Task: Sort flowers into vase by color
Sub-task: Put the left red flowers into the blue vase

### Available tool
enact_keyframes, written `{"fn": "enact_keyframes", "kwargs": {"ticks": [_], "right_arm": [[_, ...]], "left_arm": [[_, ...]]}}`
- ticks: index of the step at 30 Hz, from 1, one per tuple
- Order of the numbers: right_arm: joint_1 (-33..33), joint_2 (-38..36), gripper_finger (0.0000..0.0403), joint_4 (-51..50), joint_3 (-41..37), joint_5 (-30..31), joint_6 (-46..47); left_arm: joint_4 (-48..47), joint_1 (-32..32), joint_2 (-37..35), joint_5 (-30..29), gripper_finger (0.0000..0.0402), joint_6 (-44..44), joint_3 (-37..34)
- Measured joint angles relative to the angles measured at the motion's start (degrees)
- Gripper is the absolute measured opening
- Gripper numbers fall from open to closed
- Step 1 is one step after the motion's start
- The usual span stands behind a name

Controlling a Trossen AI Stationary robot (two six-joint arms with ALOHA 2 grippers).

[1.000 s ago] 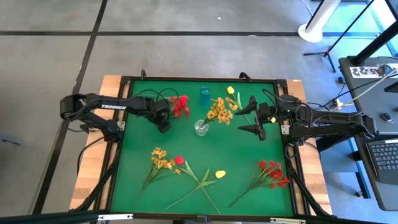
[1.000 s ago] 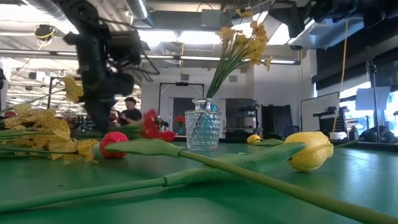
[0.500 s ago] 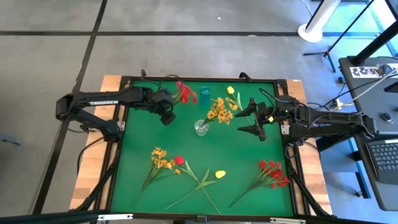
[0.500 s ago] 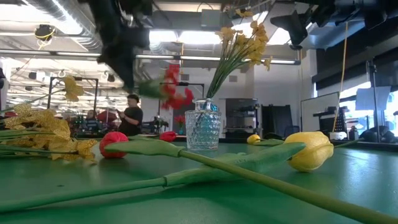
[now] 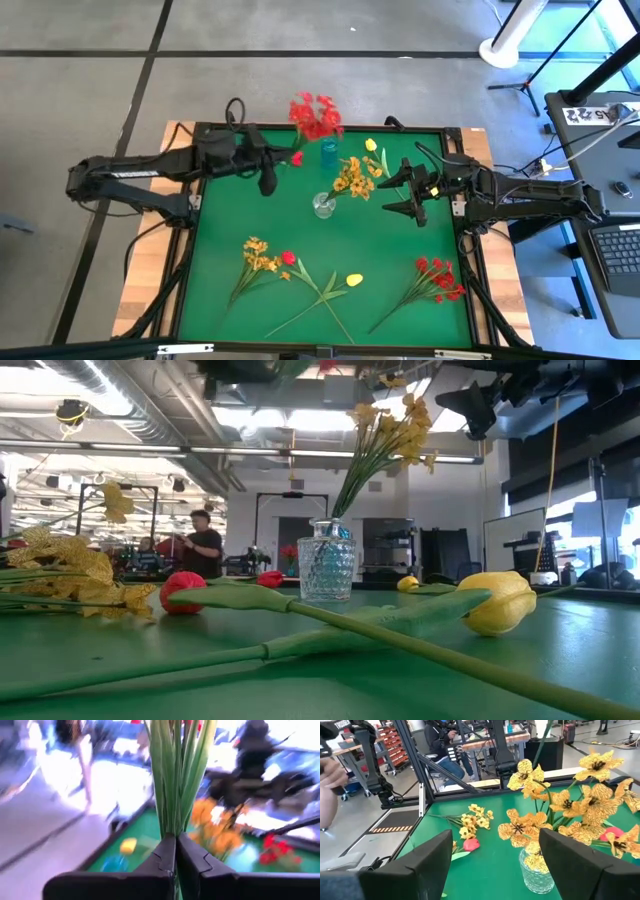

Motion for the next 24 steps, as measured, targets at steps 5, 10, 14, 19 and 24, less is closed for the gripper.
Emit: {"fn": "enact_keyframes", "kwargs": {"ticks": [5,10,14,19,24], "right_arm": [[0.0,0.0,0.0295,-1.44,0.0,0.05,0.01],[-0.02,0.0,0.0295,-3.8,-0.04,1.52,-0.13],[0.0,0.0,0.0295,-3.84,-0.04,3.82,0.02],[0.0,0.03,0.0295,-3.68,-0.04,5.58,0.04],[0.0,1.01,0.0295,-3.83,-0.04,6.13,2.18]], "left_arm": [[23.68,5.12,3.66,6.15,0.0,2.44,-7.95],[43.07,12.62,10.58,16.69,0.0,-1.16,-11.26],[52.06,15.68,18.36,18.93,0.0,-3.02,-11.04],[61.85,18.1,27.46,19.1,0.0,-2.59,-9.18],[64.52,20.01,33.47,19.08,0.0,-2.6,-5.14]]}}
